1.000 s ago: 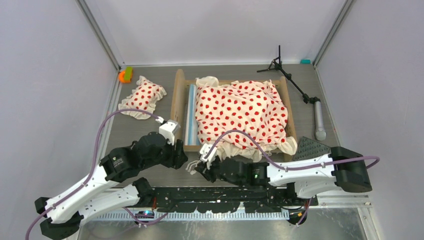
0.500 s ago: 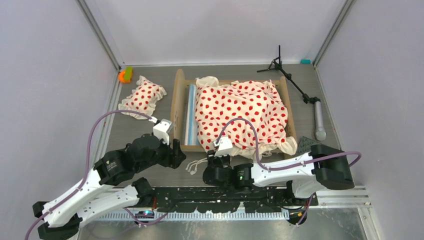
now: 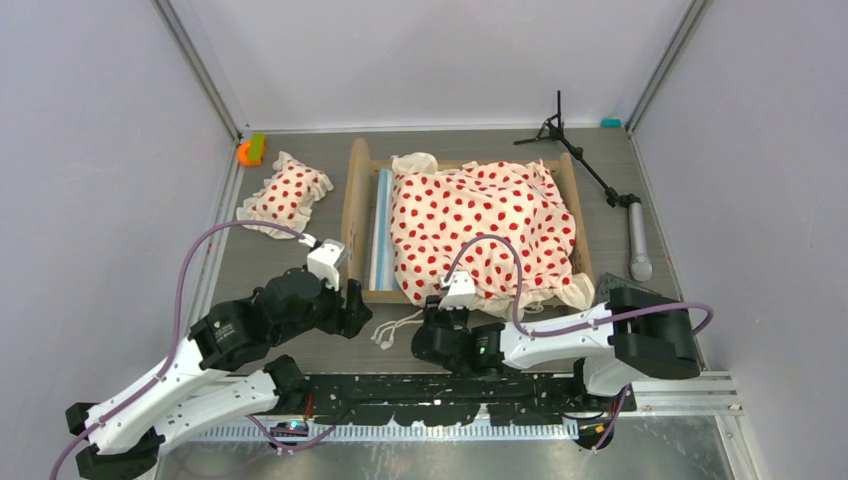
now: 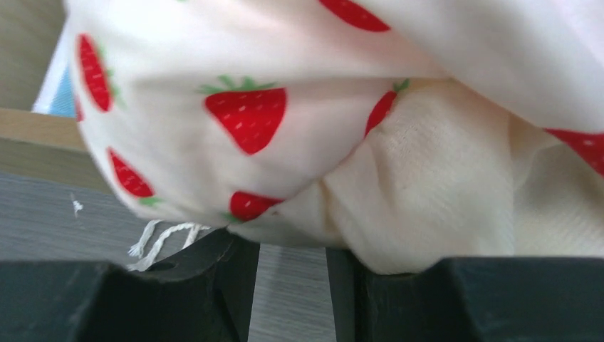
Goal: Set up the pet bed
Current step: Cross the ropes on the bed frame.
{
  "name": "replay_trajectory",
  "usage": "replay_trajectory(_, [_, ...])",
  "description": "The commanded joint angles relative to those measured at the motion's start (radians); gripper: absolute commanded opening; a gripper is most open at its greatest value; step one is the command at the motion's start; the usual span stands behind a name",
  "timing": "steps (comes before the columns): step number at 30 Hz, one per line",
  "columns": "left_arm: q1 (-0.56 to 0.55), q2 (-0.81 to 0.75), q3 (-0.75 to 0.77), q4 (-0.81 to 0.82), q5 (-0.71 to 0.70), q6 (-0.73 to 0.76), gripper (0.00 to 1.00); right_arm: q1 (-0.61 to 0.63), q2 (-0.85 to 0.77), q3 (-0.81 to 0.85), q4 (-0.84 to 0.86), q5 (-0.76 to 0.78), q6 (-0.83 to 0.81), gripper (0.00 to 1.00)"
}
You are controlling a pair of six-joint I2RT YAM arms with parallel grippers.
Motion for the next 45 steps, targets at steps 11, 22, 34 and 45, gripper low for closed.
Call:
replay_trajectory(11, [0.003, -0.009, -0.012, 0.025, -0.015, 0.008, 0.69, -0.046, 0.128, -0.013, 0.220, -0.010, 0.020, 0.43])
replay_trajectory(22, [0.002, 0.000, -0.013, 0.026, -0.009, 0.011, 0.70, -0.051, 0.218, -0.034, 0.247, 0.049, 0.114, 0.40])
replay_trajectory(34, [0.003, 0.001, -0.015, 0.029, -0.008, 0.012, 0.70, -0.054, 0.235, -0.046, 0.255, 0.046, 0.125, 0.09])
replay_trajectory(45, [0.003, -0.002, -0.058, 0.216, 0.097, 0.069, 0.71, -0.042, -0.005, -0.090, 0.188, -0.126, -0.031, 0.00])
